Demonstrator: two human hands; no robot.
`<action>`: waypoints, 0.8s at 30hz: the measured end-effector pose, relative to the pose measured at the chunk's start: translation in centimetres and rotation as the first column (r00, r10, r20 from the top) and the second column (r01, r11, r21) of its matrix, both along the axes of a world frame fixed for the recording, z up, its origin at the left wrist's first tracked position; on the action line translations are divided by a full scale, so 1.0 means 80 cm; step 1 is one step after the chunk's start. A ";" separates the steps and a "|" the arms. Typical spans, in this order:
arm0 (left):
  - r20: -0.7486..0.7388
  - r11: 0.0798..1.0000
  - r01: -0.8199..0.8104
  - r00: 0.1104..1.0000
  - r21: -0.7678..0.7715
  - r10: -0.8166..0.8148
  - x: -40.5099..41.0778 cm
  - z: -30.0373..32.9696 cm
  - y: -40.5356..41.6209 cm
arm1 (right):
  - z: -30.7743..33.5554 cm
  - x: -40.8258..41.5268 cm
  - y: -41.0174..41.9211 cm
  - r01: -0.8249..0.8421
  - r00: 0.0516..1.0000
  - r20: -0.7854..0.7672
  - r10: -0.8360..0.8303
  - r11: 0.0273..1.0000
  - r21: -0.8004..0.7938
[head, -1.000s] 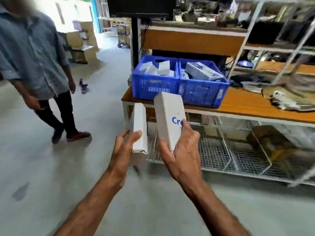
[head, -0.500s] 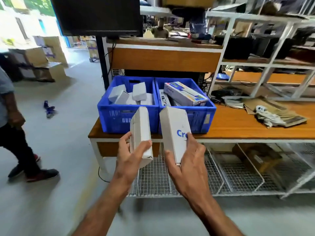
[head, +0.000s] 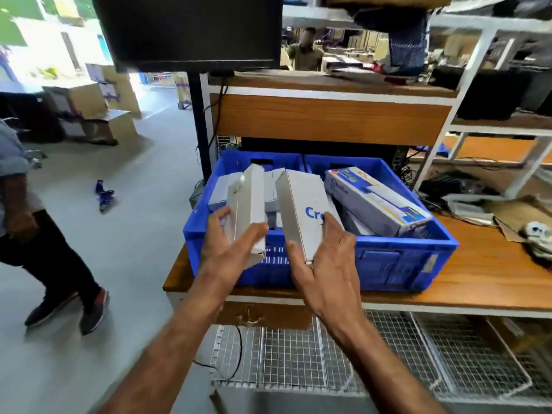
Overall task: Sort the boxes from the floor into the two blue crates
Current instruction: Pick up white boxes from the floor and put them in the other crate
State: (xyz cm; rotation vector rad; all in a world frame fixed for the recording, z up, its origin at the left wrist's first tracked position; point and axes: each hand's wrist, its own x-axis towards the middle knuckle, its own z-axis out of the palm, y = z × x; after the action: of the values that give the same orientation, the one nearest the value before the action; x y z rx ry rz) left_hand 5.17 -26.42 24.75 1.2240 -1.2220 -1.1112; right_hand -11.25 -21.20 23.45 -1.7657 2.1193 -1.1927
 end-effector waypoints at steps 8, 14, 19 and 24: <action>0.182 0.990 -0.124 0.974 -0.061 0.133 -0.020 0.033 -0.157 | -0.002 -0.020 -0.165 -0.022 1.000 -0.018 0.022 1.000 0.010; 0.485 0.981 -0.193 0.856 -0.023 0.180 -0.043 0.042 -0.287 | 0.003 -0.044 -0.284 -0.029 0.998 -0.059 0.032 0.999 0.042; 0.590 0.968 -0.242 0.791 0.058 0.162 -0.041 0.013 -0.369 | -0.002 -0.045 -0.362 -0.002 0.993 -0.115 0.016 0.993 0.116; 0.653 0.976 -0.206 0.750 0.075 0.108 -0.045 -0.012 -0.436 | -0.004 -0.032 -0.429 0.067 0.976 -0.212 -0.040 0.990 0.122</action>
State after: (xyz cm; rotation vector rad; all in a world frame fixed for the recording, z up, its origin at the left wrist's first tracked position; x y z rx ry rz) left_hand 1.54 -61.29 23.80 1.8865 -1.5220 -0.6589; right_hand -13.85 -55.53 23.15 -1.8594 2.3151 -0.8927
